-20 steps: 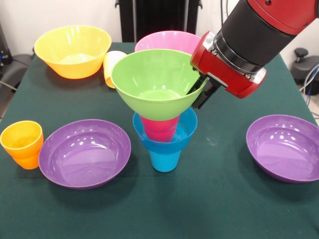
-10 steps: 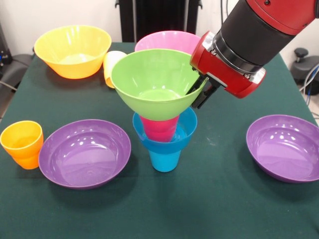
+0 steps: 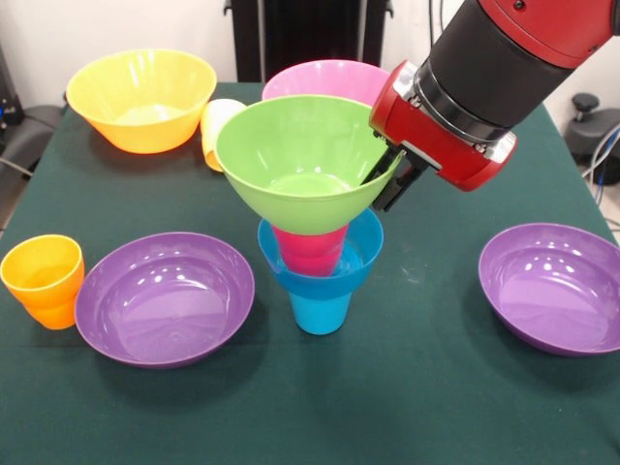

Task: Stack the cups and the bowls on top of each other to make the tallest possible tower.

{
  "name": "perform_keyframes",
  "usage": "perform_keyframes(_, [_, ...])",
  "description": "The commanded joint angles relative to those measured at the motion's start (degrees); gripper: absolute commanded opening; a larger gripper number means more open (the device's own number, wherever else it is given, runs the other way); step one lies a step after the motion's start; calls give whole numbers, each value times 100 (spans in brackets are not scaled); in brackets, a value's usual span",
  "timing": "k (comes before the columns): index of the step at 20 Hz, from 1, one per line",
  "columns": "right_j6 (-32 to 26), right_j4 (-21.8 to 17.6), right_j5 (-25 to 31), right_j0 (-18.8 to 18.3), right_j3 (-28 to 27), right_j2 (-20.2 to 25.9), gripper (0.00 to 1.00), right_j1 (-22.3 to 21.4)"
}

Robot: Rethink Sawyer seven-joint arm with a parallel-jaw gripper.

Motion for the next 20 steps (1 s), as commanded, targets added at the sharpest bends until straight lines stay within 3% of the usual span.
perform_keyframes(1, [687, 4, -209, -27, 290, 667, 0, 66])
perform_keyframes(17, [679, 2, -146, -15, 272, 656, 0, 68])
perform_keyframes(18, [671, -5, -153, -15, 268, 652, 100, 68])
perform_keyframes(20, [669, -6, -158, -14, 268, 653, 100, 68])
